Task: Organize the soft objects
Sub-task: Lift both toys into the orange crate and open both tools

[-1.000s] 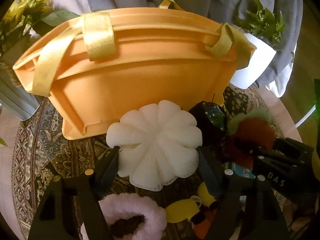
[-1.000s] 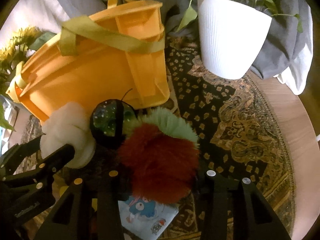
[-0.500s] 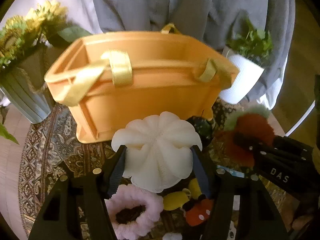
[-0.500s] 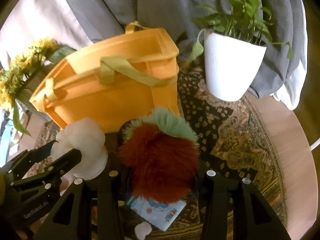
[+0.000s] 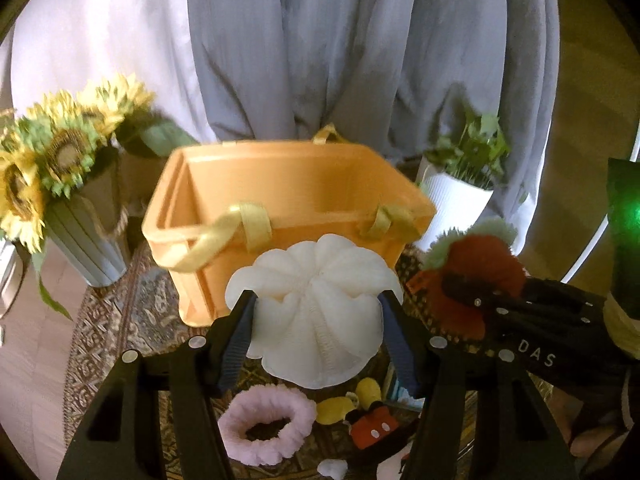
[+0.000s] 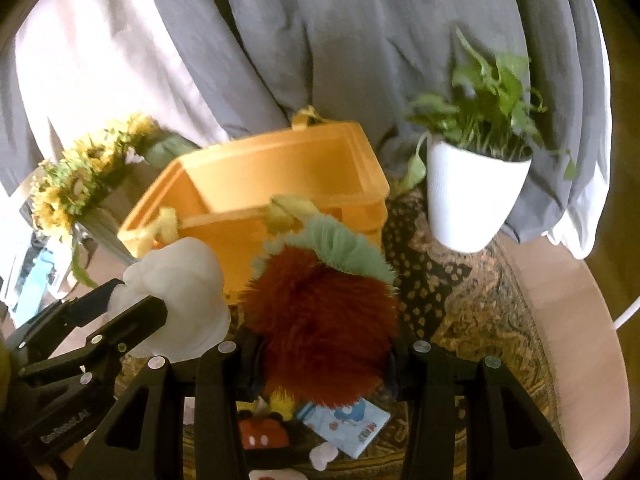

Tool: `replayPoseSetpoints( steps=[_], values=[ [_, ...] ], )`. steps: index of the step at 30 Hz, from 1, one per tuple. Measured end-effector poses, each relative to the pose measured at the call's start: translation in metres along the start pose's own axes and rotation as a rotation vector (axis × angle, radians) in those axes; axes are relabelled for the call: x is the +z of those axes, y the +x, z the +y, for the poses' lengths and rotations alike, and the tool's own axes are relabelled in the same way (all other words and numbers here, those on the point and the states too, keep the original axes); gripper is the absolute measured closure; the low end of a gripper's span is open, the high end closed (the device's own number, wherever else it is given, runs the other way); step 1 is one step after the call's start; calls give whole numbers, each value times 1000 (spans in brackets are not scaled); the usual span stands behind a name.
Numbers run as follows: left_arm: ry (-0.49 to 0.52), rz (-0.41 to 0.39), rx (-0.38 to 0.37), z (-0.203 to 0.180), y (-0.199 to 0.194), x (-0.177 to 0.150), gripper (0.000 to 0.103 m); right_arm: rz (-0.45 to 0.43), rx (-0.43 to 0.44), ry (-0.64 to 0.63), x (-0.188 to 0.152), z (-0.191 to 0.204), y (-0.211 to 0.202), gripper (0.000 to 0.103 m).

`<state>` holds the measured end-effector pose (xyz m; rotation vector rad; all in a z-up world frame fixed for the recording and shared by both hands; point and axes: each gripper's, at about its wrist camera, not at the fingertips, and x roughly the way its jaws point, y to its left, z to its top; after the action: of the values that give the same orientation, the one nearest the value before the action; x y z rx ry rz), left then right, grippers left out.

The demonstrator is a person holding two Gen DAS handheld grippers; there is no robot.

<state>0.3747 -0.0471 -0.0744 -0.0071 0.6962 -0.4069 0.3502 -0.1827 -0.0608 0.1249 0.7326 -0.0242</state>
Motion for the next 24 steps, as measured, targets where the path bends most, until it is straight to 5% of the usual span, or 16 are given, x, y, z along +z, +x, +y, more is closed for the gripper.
replayPoseSetpoints(
  steps=[24],
  values=[
    [15, -254, 42, 12, -42, 74, 49, -187, 75, -25, 73, 31, -18, 58]
  ],
)
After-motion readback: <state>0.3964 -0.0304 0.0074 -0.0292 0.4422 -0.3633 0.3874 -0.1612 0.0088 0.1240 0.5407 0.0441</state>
